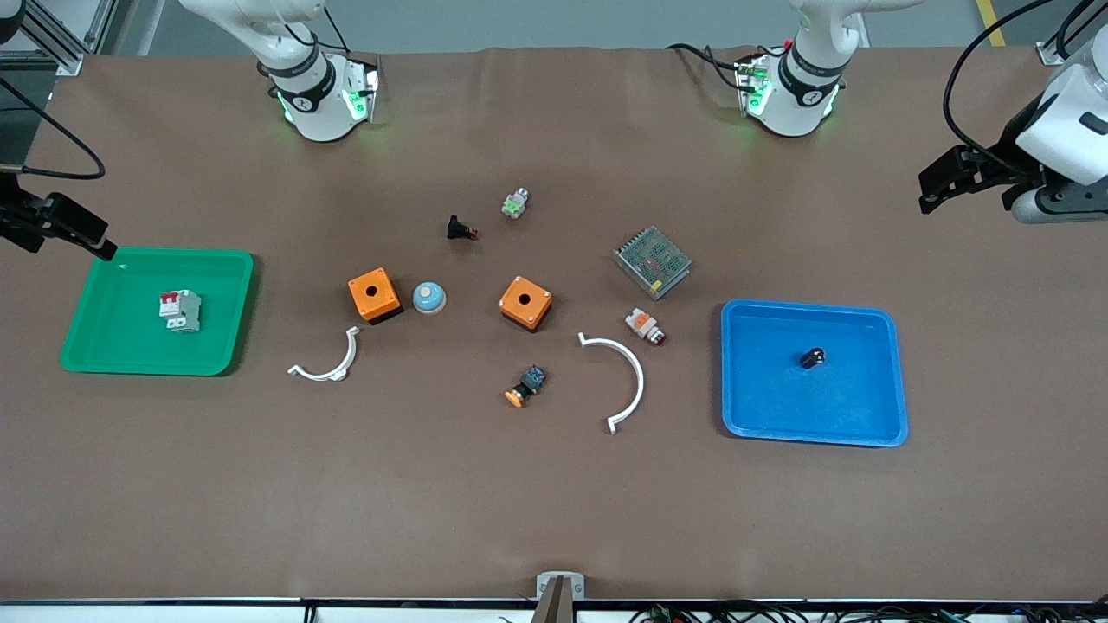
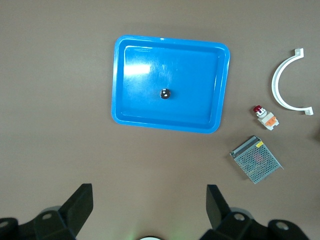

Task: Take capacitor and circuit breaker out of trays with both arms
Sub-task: 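Reach the right gripper to the breaker while the left gripper reaches the capacitor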

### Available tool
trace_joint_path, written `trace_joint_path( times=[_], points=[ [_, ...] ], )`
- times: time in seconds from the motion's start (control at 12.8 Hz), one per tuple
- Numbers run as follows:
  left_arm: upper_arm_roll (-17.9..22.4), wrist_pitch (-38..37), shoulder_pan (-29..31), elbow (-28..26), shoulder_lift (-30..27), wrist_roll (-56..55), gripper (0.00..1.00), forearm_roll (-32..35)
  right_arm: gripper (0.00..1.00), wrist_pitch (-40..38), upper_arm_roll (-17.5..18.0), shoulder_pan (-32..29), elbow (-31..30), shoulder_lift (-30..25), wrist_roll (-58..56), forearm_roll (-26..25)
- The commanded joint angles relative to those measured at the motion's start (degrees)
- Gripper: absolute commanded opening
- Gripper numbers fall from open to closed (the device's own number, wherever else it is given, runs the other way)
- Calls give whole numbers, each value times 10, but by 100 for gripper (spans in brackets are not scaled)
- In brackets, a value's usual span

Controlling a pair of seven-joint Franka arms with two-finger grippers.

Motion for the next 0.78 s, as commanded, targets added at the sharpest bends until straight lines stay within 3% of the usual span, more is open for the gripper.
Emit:
trace_joint_path(
  times=[0.0, 0.24, 0.47, 0.55, 0.71],
  points=[
    [0, -11, 2, 15, 7, 4, 100, -3, 100, 3, -4, 4, -12, -13, 8, 7],
    [0, -11, 1, 16, 22, 3, 100, 4, 100, 3, -5, 4, -12, -12, 7, 7],
    [1, 14, 2, 1, 82, 6, 100, 9, 100, 3, -9, -1, -6, 18, -3, -5],
    [0, 47, 5, -22, 95, -2, 100, 9, 100, -4, -23, -2, -5, 38, -7, -19],
    [0, 178, 21, -126, 99, -19, 100, 8, 100, -4, -32, -8, -22, 75, -71, -35]
  ],
)
